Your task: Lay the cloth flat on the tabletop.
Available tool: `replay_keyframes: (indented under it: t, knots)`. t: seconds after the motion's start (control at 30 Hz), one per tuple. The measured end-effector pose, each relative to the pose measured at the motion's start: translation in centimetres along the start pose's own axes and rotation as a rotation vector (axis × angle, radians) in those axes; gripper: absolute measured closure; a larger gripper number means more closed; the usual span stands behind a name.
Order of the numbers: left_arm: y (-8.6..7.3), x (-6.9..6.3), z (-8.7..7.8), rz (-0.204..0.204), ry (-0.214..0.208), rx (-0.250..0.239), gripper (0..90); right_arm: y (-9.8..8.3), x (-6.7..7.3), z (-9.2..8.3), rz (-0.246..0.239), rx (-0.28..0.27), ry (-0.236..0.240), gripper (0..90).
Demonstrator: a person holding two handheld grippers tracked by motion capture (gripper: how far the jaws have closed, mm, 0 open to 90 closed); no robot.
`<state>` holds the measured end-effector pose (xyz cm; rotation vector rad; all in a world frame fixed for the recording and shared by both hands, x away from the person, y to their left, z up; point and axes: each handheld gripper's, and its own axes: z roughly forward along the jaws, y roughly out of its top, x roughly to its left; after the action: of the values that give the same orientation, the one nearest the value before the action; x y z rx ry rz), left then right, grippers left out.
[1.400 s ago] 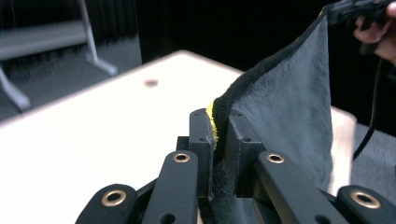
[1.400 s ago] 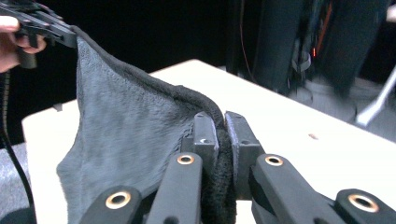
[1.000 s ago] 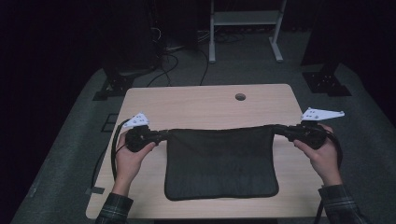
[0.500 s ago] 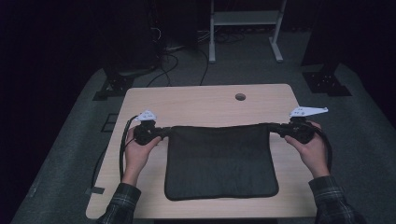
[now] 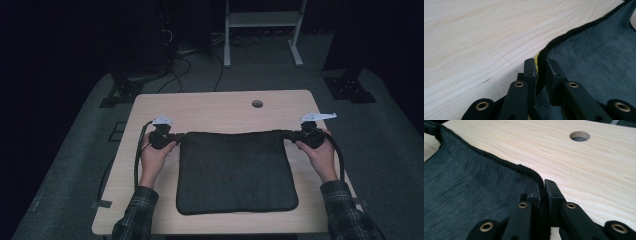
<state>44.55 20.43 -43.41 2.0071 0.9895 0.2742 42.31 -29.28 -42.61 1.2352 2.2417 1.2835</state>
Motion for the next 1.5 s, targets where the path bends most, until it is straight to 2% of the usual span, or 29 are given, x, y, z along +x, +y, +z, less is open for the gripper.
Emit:
replay_keyframes:
  t: [0.1, 0.13, 0.3, 0.47, 0.53, 0.63, 0.7, 0.73, 0.83, 0.87, 0.97, 1.07, 1.13, 1.23, 1.33, 1.4, 1.5]
  knots:
    - [0.1, 0.4, 0.3, -0.002, 0.038, 0.010, 80.5, -0.1, -0.3, 0.9, 0.009, 0.005, -0.014, 82.2]
    - [0.2, 0.7, 0.3, -0.014, 0.053, 0.005, 80.2, -0.1, -0.4, 1.0, 0.015, 0.009, -0.016, 81.8]
    - [0.1, 1.3, -0.1, -0.033, 0.066, -0.004, 76.2, -0.3, -0.9, 2.2, 0.018, 0.020, -0.081, 72.1]
    - [-0.4, 1.3, -1.0, -0.033, 0.061, -0.011, 71.3, -0.1, -1.7, 1.0, 0.043, -0.038, -0.144, 63.2]
    - [-0.6, 1.2, -1.2, -0.030, 0.055, -0.008, 67.6, -0.2, -2.0, 0.1, 0.065, -0.058, -0.131, 60.3]
    - [-1.0, 0.9, -1.6, -0.025, 0.043, -0.010, 64.0, -0.4, -2.0, -0.4, 0.054, -0.046, -0.122, 57.4]
    - [-1.4, 0.6, -1.9, -0.039, 0.044, -0.003, 61.4, -0.7, -1.7, -0.6, 0.040, -0.031, -0.115, 55.8]
    - [-1.8, 0.3, -2.2, -0.050, 0.059, 0.000, 57.7, -1.1, -1.3, -0.8, 0.023, -0.036, -0.121, 54.2]
    - [-2.3, -0.1, -2.6, -0.063, 0.072, -0.002, 56.2, -1.5, -1.1, -1.1, 0.021, -0.029, -0.120, 51.5]
    - [-2.8, -0.6, -2.9, -0.075, 0.085, 0.000, 55.0, -2.0, -0.9, -1.3, 0.016, -0.027, -0.133, 50.6]
    - [-3.4, -1.1, -3.1, -0.082, 0.084, 0.000, 53.4, -2.6, -0.7, -1.5, 0.017, -0.018, -0.147, 49.8]
    - [-4.1, -1.9, -3.4, -0.073, 0.080, 0.015, 49.8, -3.5, -0.6, -2.0, 0.017, -0.022, -0.161, 48.9]
    - [-4.4, -2.4, -3.5, -0.065, 0.079, 0.014, 48.3, -4.5, -0.4, -2.4, 0.011, 0.007, -0.167, 44.7]
    - [-5.0, -3.3, -3.8, -0.056, 0.072, 0.023, 47.5, -5.2, -0.1, -2.7, 0.017, 0.022, -0.168, 43.6]
    - [-5.9, -4.2, -3.8, -0.044, 0.075, 0.044, 45.9, -6.4, 0.3, -3.1, 0.005, 0.059, -0.193, 40.6]
    - [-6.2, -4.5, -3.7, -0.051, 0.072, 0.052, 45.3, -6.6, 0.3, -3.1, 0.008, 0.067, -0.197, 39.0]
    - [-6.6, -4.9, -3.6, -0.035, 0.083, 0.064, 43.0, -7.6, 0.4, -3.3, 0.010, 0.096, -0.217, 36.7]
